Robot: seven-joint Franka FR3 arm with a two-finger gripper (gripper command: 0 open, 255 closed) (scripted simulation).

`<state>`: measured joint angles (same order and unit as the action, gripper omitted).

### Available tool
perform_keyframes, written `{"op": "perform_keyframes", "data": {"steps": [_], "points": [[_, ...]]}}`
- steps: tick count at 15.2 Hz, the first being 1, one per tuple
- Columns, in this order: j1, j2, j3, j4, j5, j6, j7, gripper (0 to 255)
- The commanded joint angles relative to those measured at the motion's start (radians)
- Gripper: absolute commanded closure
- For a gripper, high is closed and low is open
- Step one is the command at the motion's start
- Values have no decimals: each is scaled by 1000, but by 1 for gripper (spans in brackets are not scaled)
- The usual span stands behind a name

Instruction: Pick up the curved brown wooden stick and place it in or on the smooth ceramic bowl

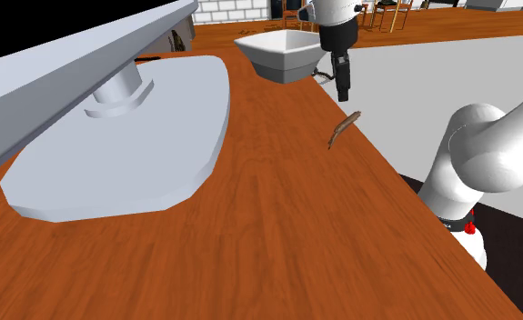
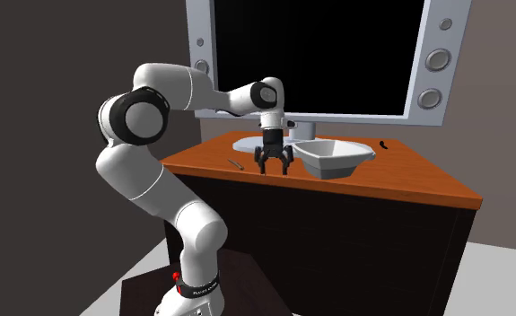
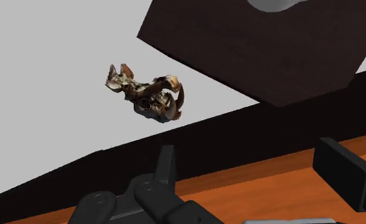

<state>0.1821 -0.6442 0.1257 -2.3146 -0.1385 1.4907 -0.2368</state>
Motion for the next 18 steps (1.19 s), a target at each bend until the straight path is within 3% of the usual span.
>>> {"op": "perform_keyframes", "data": {"steps": [1, 13, 18], "points": [[60, 26, 19, 37, 47, 3, -70, 0], [355, 24, 117, 163, 109, -64, -524, 0], [369, -1, 115, 96, 114, -20, -544, 0]]}}
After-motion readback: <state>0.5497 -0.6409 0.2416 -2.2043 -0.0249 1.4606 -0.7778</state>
